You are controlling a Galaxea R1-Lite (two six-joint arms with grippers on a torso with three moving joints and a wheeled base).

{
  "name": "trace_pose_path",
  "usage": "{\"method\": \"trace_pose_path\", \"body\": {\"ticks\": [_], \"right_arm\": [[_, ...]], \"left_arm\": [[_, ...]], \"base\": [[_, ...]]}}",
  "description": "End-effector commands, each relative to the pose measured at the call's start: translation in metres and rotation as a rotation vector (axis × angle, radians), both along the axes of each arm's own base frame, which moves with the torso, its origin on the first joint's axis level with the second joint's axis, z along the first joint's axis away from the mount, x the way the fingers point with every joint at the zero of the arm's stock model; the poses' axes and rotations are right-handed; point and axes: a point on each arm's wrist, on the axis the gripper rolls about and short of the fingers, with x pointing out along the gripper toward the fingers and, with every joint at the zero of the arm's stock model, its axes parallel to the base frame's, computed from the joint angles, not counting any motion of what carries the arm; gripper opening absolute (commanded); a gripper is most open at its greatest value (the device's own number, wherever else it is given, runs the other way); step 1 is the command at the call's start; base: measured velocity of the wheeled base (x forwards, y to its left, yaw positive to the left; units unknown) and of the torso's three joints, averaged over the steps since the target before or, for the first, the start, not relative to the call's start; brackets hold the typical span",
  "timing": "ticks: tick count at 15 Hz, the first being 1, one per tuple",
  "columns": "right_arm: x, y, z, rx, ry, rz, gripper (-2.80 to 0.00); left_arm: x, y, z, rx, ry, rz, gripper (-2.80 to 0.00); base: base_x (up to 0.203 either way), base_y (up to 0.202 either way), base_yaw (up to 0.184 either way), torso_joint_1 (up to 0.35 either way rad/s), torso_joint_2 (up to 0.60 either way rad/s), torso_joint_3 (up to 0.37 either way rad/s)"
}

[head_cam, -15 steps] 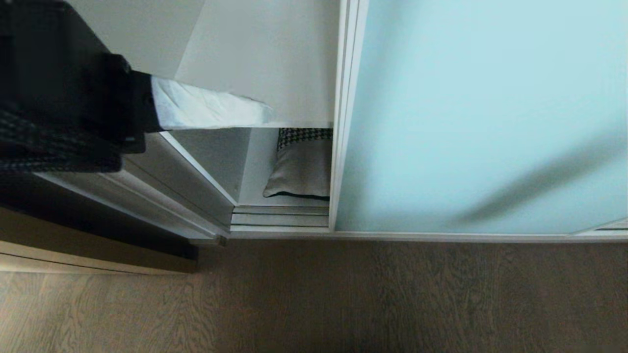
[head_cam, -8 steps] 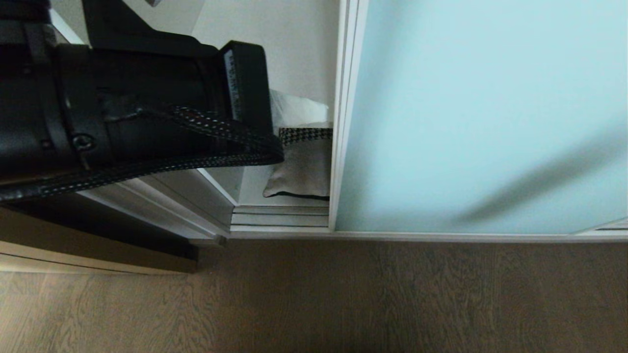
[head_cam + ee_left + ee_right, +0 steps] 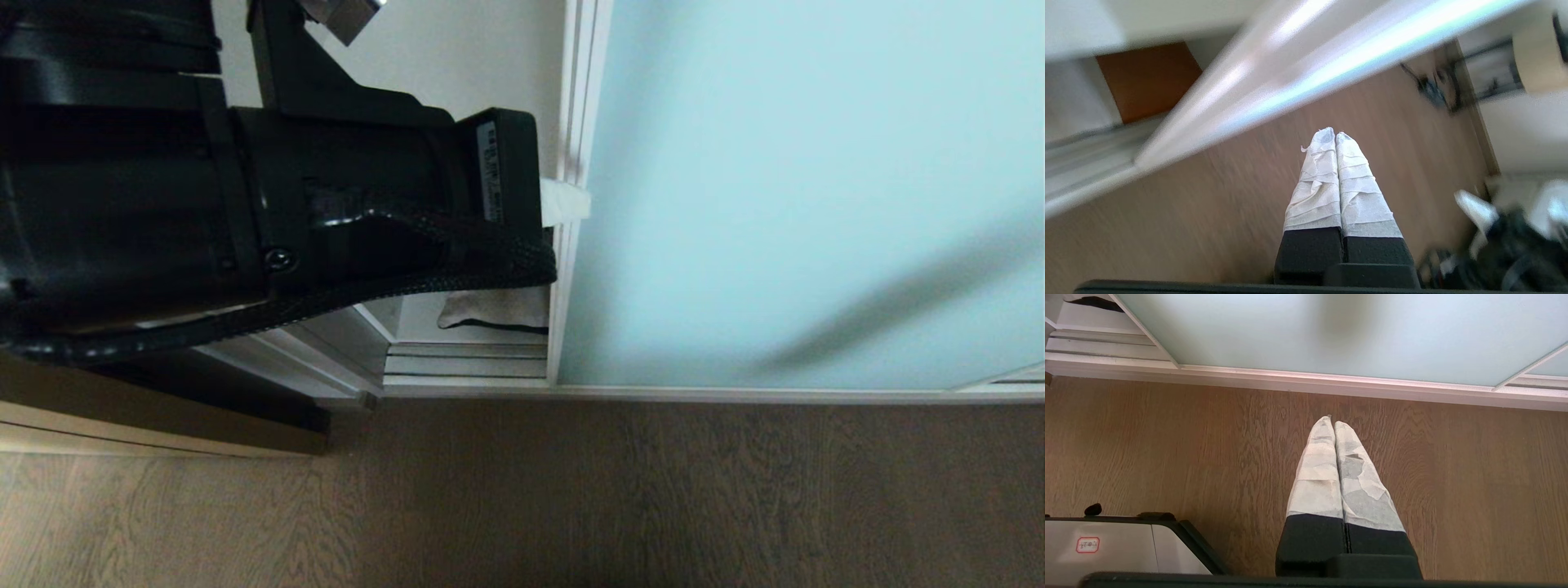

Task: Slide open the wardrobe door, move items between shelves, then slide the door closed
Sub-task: Close the door

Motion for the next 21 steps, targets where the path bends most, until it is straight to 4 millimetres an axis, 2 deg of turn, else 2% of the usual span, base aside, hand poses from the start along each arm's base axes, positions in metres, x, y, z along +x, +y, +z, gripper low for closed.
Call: {"method": "trace_pose_path", "body": {"ticks": [1,5,11,14,17,20,21], "right_arm": [[0.000,0.000,0.000,0.000,-0.001,0.000,-2.80],[0.000,0.000,0.000,0.000,0.000,0.000,-2.80],[0.000,0.000,0.000,0.000,-0.001,0.000,-2.80],[0.000,0.000,0.000,0.000,-0.001,0.000,-2.80],[0.000,0.000,0.000,0.000,0.000,0.000,-2.80],[0.000,0.000,0.000,0.000,0.000,0.000,-2.80],[0.000,0.000,0.000,0.000,0.000,0.000,-2.80]], "left_arm": [[0.017,-0.019,-0.010,-0.006,-0.010,0.068,-2.80],[0.028,-0.030,-0.015,-0.032,-0.035,0.123,-2.80],[0.027,-0.024,-0.004,-0.072,-0.072,0.192,-2.80],[0.021,-0.011,0.007,-0.097,-0.101,0.230,-2.80],[0.005,0.014,0.021,-0.130,-0.136,0.249,-2.80],[0.002,0.036,0.019,-0.098,-0.169,0.317,-2.80],[0.002,0.038,0.018,-0.092,-0.169,0.330,-2.80]], "base": [[0.000,0.000,0.000,0.000,0.00,0.000],[0.000,0.000,0.000,0.000,0.00,0.000],[0.000,0.000,0.000,0.000,0.00,0.000],[0.000,0.000,0.000,0.000,0.00,0.000],[0.000,0.000,0.000,0.000,0.00,0.000],[0.000,0.000,0.000,0.000,0.00,0.000],[0.000,0.000,0.000,0.000,0.00,0.000]]}}
